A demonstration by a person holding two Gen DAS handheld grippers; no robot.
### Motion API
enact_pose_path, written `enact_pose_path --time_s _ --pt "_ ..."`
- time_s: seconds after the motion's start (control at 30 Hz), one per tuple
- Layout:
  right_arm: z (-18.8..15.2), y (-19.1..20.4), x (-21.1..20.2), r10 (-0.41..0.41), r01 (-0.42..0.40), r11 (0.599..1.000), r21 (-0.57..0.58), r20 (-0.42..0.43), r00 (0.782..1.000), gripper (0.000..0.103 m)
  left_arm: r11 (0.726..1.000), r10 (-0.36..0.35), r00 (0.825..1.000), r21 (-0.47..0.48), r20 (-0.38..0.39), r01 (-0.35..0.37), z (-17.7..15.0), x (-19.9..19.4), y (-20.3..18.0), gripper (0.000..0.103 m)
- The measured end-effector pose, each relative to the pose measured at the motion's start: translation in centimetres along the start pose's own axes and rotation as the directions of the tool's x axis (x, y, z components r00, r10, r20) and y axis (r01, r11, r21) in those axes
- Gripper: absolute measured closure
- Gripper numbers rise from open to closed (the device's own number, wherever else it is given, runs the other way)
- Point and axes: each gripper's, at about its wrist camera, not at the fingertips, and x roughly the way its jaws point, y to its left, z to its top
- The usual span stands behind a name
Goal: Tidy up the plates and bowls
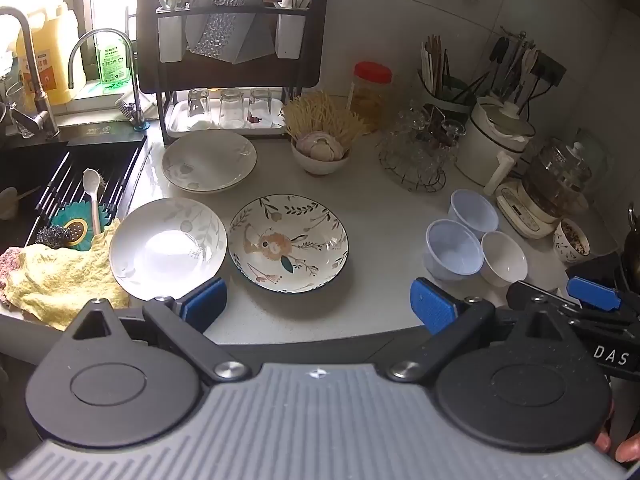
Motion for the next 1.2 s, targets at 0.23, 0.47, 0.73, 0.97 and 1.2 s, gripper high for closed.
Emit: enact_pose_path --time_s 0.23,0.47,0.73,0.97,1.2 --pt "-0.2 0.3 0.2 -0.023 0.023 1.0 -0.005 -0.019 1.0 0.0 1.0 0.003 1.0 0.021 0.009 -0.003 0.1 -0.3 -0.7 0.003" --pt "-0.1 0.1 -0.3 -0.019 0.019 1.0 -0.009 -0.006 1.0 0.0 0.999 -0.008 1.0 0.048 0.022 0.007 -0.1 -1.1 -1.0 0.003" --pt "-0.3 0.1 -0.4 -0.02 0.02 1.0 -0.005 -0.009 1.0 0.0 1.0 -0.007 1.0 0.029 0.024 0.007 -0.1 -0.9 -0.4 0.003" --pt "0.0 0.4 0.0 -0.027 0.027 1.0 -0.008 -0.026 0.999 0.0 0.999 -0.008 1.0 0.035 0.015 0.007 -0.3 -0.9 -0.2 0.003" --pt "-0.1 0.4 0.3 0.004 -0.004 1.0 0.0 -0.043 0.999 0.0 1.0 -0.004 1.0 0.015 0.016 0.004 -0.3 -0.6 0.2 0.003"
